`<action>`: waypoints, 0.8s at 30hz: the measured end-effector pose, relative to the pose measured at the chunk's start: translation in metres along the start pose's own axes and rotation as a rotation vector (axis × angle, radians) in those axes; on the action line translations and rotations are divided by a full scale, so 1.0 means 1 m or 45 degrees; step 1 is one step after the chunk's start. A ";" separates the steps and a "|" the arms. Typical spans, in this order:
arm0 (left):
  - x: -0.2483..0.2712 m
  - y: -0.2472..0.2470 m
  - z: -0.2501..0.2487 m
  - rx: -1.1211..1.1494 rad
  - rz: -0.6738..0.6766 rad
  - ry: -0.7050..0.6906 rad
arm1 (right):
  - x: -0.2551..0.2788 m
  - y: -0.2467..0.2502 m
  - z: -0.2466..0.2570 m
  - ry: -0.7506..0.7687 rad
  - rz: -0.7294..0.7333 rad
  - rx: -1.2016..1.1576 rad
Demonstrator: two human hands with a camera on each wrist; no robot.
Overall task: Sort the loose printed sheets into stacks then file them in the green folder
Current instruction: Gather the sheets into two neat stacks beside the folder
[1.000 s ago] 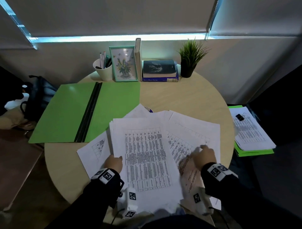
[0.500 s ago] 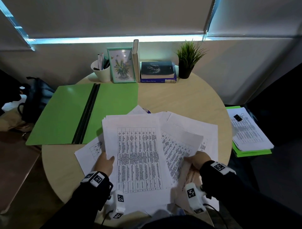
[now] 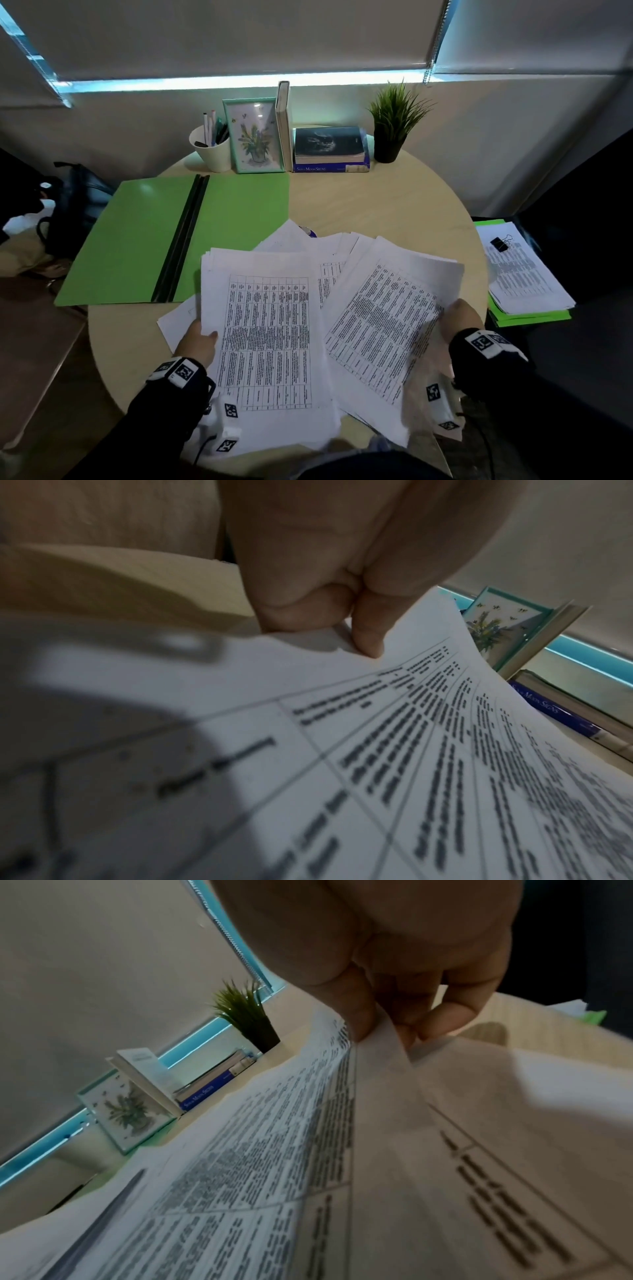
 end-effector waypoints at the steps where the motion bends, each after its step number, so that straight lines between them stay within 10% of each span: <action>1: 0.000 -0.001 0.000 -0.010 0.002 0.005 | -0.001 0.000 0.004 0.013 -0.002 0.011; 9: 0.000 0.000 0.003 -0.032 0.024 -0.001 | 0.009 -0.008 -0.003 -0.354 0.091 -0.227; 24: 0.003 -0.002 0.003 0.051 0.023 -0.009 | 0.015 -0.017 0.002 -0.147 0.186 -0.252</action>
Point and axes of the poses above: each hand's wrist, its own x-axis away from the middle knuckle, its own y-axis out of the back of the hand, z = x × y, the point moved 8 cm from there along -x, towards the middle knuckle, and after that the axes turned 9 degrees about x, right-handed, at the moved point
